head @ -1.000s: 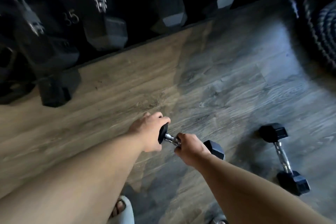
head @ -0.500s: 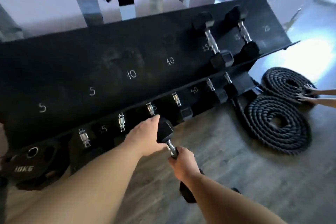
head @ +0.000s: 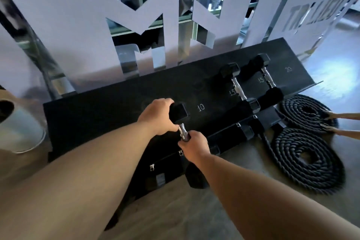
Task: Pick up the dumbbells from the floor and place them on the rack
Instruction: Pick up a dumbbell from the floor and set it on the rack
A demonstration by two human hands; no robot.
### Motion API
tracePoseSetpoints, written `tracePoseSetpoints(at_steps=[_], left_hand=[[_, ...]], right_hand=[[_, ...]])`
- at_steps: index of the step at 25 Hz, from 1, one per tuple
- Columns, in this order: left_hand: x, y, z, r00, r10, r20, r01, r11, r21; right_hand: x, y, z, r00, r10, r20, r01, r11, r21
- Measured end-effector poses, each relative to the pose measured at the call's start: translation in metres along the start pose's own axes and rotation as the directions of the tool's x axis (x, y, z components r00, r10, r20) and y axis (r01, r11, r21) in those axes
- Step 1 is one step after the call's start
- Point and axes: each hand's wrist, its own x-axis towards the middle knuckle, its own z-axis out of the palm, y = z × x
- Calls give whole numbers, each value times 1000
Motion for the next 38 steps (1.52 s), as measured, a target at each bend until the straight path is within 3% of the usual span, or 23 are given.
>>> tracePoseSetpoints(at_steps=[9, 16, 27, 31, 38], left_hand=[[127, -67, -47, 996, -83, -28, 87, 983, 161], [191, -116, 14, 985, -162, 64, 145, 967, 212], [188, -117, 39, 974, -45, 223, 15, 991, 134], [182, -115, 43, 984, -88, 157, 69, 990, 119], [172, -111, 43, 971, -181, 158, 153, 973, 174]], right_hand=[[140, -93, 36, 985, -69, 160, 63, 997, 44], [209, -63, 79, 976, 48, 214, -53, 999, 14], [193, -22, 82, 972, 139, 191, -163, 980, 116], [198, -20, 84, 974, 116, 192, -141, 982, 124], [185, -12, 76, 976, 71, 206, -76, 997, 14]])
